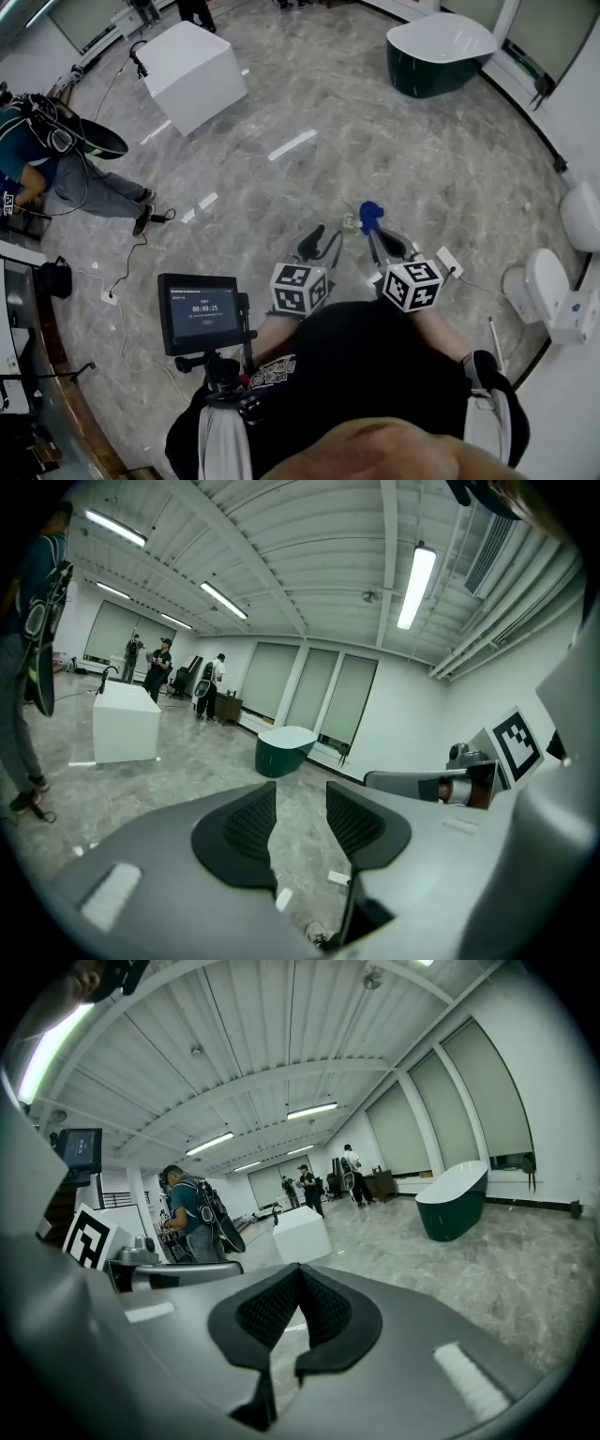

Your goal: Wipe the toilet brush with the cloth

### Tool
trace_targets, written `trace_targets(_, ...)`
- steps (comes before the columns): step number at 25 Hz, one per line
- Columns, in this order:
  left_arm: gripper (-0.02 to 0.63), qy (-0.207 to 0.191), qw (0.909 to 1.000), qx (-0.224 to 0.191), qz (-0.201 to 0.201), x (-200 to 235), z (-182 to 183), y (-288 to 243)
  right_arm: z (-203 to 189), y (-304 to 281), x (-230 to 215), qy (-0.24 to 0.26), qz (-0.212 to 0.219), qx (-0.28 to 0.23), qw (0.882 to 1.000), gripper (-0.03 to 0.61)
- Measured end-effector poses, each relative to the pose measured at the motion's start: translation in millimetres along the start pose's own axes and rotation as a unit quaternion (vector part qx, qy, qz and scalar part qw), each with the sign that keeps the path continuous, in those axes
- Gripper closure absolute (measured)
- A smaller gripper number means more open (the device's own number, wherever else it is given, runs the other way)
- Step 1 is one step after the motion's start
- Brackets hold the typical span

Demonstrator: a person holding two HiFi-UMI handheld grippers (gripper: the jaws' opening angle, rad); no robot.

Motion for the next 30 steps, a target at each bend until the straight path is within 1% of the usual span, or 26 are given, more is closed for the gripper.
trace_targets(6,0.449,-0.005,1.0,0.004,-0.004,-4,1,1,2,4,0,0.0,-0.006,-0.006,1.0,0.578)
trace_targets(18,0.454,-0.003,1.0,0.005,0.003,0,-2,2,1,-2,9,0.02,0.009,-0.003,1.0,0.578)
trace_targets(30,0.454,0.0,1.0,0.007,0.003,1,-4,3,-1,-2,12,0.029,0.014,0.0,0.999,0.578)
Point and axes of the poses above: the fingertips, and each gripper's own axes: y backward along the fingers, x to its left, z out of its top, the point moved 4 cm from there along y, backward along the fingers, and after that the axes turned 7 degrees about -z, right-handed, at the moved point
